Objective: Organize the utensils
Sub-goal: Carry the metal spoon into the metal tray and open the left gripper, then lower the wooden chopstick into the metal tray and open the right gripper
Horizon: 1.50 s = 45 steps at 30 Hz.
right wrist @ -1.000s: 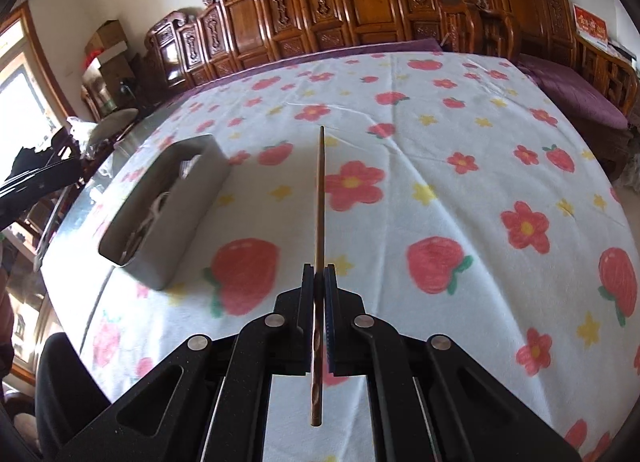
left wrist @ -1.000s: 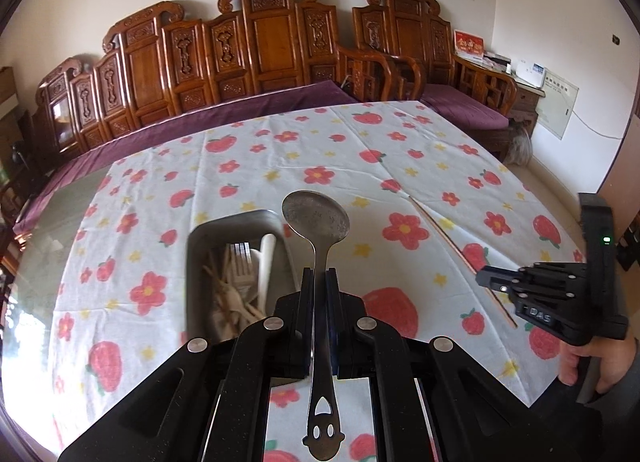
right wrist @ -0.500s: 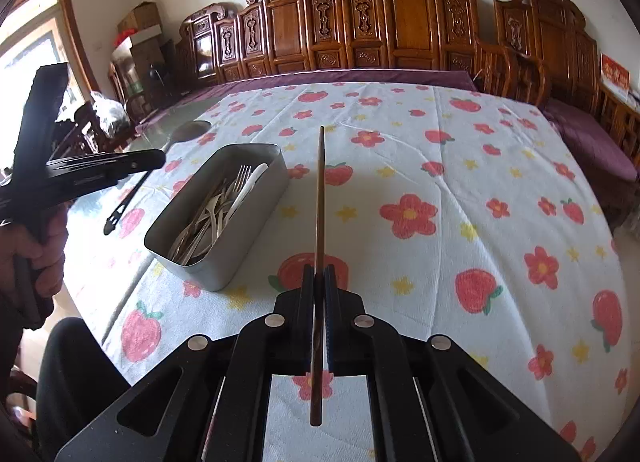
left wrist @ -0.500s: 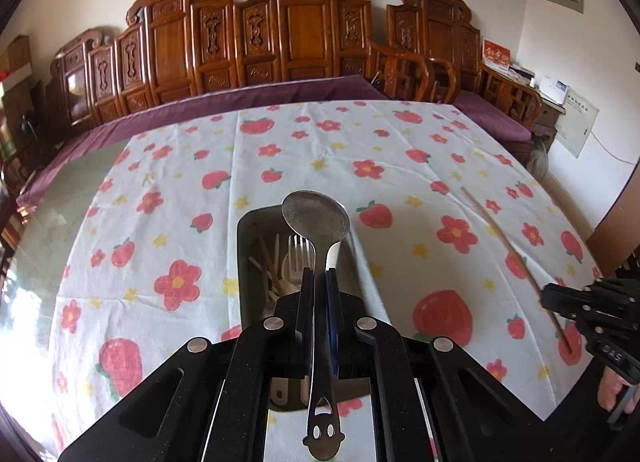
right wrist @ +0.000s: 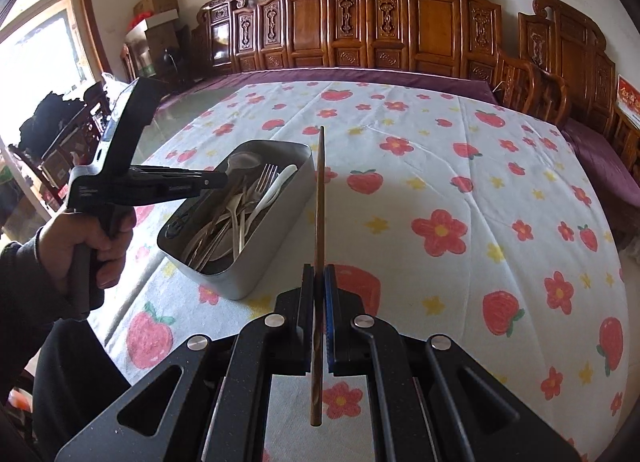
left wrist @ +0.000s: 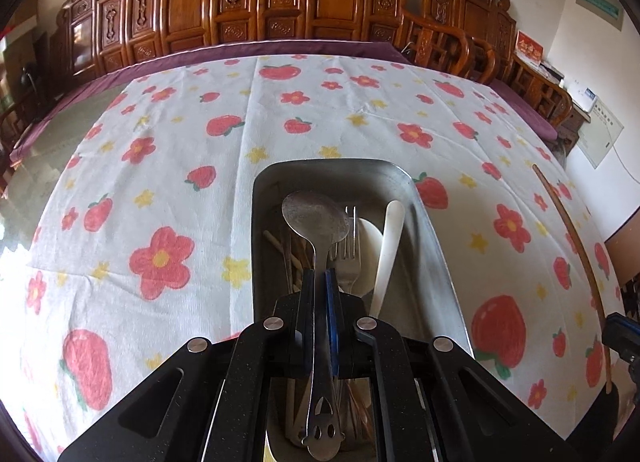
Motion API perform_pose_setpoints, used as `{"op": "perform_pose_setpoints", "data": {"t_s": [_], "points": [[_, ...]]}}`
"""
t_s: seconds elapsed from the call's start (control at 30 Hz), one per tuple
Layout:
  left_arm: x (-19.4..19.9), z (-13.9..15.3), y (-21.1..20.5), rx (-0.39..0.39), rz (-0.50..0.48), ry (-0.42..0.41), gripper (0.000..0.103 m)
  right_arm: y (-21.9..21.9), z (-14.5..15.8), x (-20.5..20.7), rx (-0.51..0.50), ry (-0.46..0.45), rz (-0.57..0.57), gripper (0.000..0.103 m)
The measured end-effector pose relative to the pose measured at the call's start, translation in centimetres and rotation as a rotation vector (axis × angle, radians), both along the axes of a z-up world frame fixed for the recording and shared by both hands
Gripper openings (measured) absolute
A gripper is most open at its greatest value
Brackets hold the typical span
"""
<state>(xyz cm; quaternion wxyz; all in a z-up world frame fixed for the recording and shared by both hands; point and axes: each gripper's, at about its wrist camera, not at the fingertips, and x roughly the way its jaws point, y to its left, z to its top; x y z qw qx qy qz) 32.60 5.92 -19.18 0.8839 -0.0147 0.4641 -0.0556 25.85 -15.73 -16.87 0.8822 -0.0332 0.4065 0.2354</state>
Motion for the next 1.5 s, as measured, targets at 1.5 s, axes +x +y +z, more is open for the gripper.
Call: {"op": "perform_pose_setpoints", "data": {"t_s": [1.5], "points": [[-7.4,7.3,9.1,0.034,0.030,-0.118,0.016,13.0,-3.3,5.9,-0.006,0.099,0.082,0.006]]}}
